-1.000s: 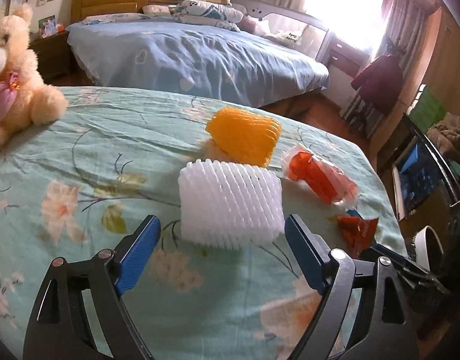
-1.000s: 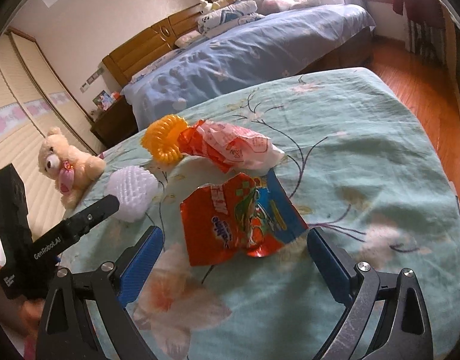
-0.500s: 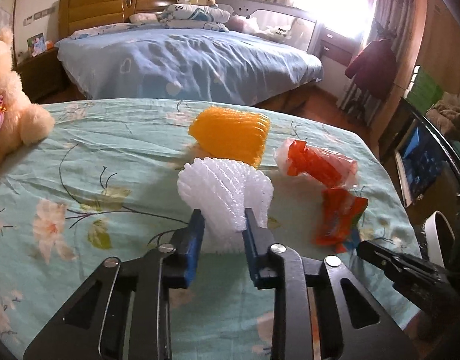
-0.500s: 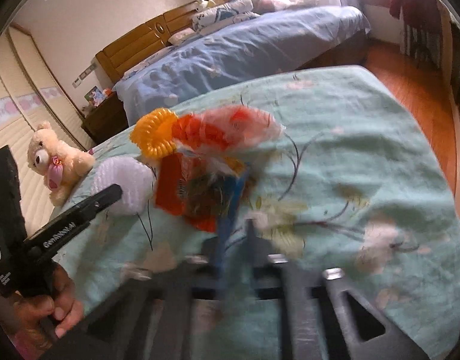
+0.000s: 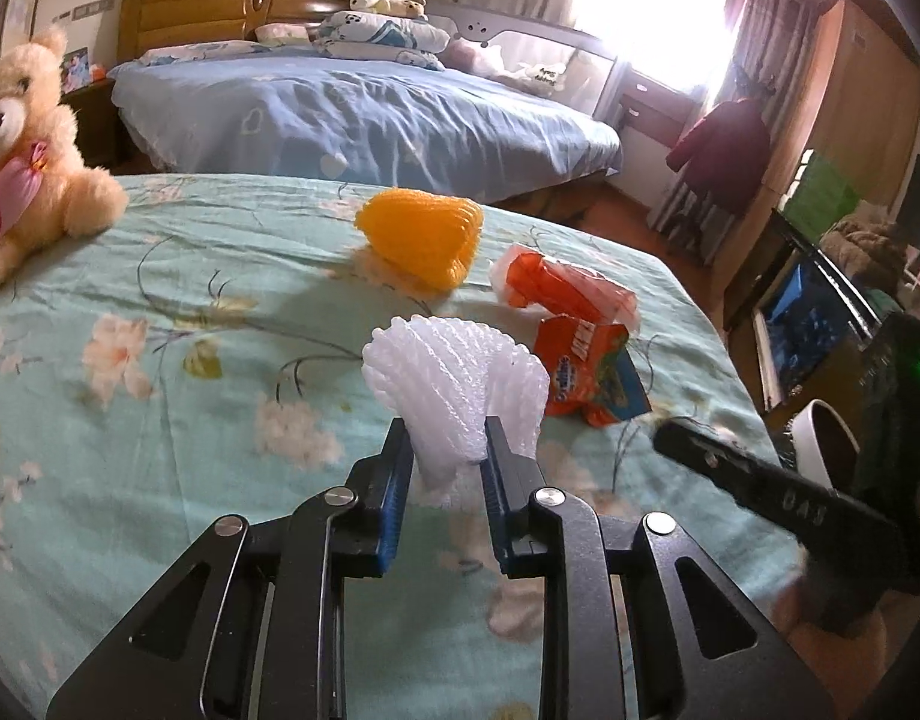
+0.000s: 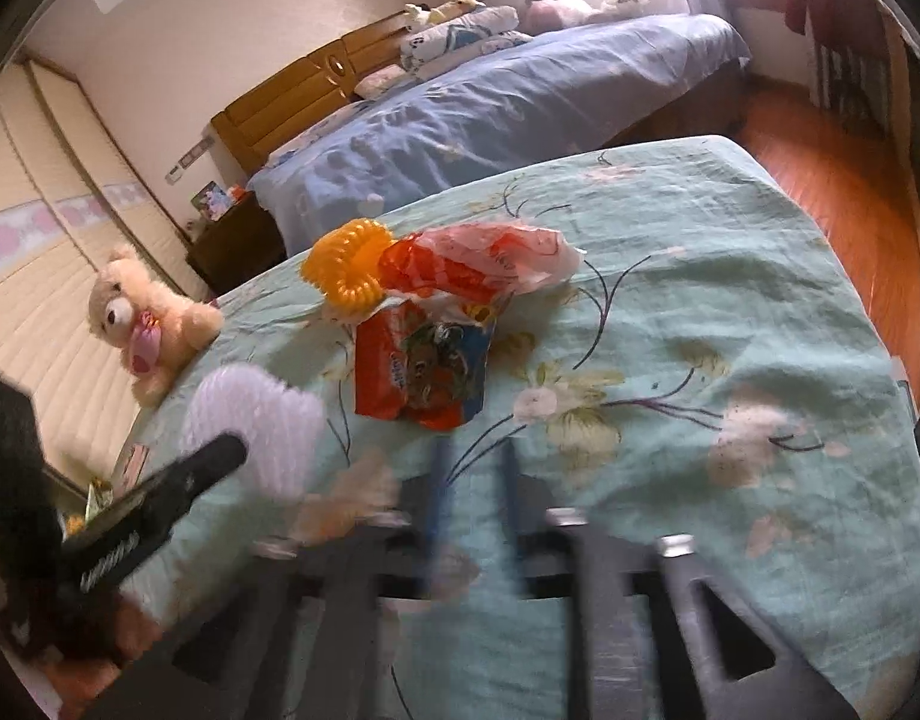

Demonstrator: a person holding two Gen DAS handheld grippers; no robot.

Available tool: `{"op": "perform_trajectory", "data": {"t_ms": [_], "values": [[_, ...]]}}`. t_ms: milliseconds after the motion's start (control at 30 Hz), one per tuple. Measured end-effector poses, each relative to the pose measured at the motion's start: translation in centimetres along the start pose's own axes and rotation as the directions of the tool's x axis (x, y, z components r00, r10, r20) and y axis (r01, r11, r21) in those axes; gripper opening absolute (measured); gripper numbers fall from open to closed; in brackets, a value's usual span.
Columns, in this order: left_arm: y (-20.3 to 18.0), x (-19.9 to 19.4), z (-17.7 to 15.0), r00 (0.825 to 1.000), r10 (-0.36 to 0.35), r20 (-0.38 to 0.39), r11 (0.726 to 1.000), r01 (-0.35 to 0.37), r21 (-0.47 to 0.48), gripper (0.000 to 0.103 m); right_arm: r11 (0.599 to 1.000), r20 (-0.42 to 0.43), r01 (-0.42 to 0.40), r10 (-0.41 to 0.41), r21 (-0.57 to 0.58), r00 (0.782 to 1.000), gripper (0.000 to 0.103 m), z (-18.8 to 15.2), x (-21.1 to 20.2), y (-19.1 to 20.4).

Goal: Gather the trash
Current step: 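Grasp the white foam net with the left tool while the right tool grasps the orange snack packet, then carry the foam net and orange snack packet over the trash bin with both tools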

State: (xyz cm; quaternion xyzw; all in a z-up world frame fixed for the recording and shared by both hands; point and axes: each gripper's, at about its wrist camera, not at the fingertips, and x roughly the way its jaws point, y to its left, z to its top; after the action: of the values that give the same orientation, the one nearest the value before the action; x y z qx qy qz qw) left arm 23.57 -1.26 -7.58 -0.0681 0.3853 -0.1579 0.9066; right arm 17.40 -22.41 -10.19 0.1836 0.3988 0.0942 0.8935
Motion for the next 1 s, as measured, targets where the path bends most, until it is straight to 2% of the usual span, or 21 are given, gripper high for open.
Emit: {"op": "perform_trajectory", "data": {"t_ms": [33,200,267,333,400,433,833,1000], "values": [[0.0,-0.1,-0.1,1.000,-0.001,-0.001,1.000,0.001,-0.002,0.021,1.000,0.012,-0.003,0.003,0.000,1.000,0.066,0.3,0.1,0.1],[0.5,-0.4,-0.9,1.000,-0.007,-0.017,1.000,0.007,-0.022,0.021,1.000,0.004,0.012,-0.012,-0.027,1.000,0.063,1.6,2.1,0.8],[0.6,-0.4,-1.1,1.000,-0.008,-0.021,1.000,0.008,-0.023,0.021,0.999,-0.016,0.023,-0.024,-0.036,1.000,0.057,1.9,3.3,1.0],[0.4,-0.6,-1.2,1.000,-0.008,-0.020,1.000,0.008,-0.020,0.021,1.000,-0.044,0.009,-0.010,-0.025,0.999,0.029,2.0,4.4,0.9],[0.2,-0.8,-1.3,1.000,-0.015,-0.019,1.000,0.015,-0.018,0.021,0.999,-0.040,-0.016,0.015,-0.033,0.999,0.015,1.8,4.1,1.1],[0.2,-0.8,-1.3,1.000,-0.019,-0.019,1.000,0.019,-0.017,0.021,0.999,-0.033,-0.007,0.005,-0.046,0.999,0.013,1.6,3.8,1.4],[-4.4,-2.1,-2.5,0.995,-0.093,-0.023,0.993,0.094,0.068,0.021,1.000,0.024,-0.020,0.021,-0.008,1.000,0.012,-1.7,-2.5,-0.9],[-6.7,-2.3,-3.3,0.993,-0.115,-0.038,0.987,0.118,0.110,0.021,1.000,0.054,0.001,-0.001,0.002,0.999,0.012,-3.6,-5.8,-2.3]]}}
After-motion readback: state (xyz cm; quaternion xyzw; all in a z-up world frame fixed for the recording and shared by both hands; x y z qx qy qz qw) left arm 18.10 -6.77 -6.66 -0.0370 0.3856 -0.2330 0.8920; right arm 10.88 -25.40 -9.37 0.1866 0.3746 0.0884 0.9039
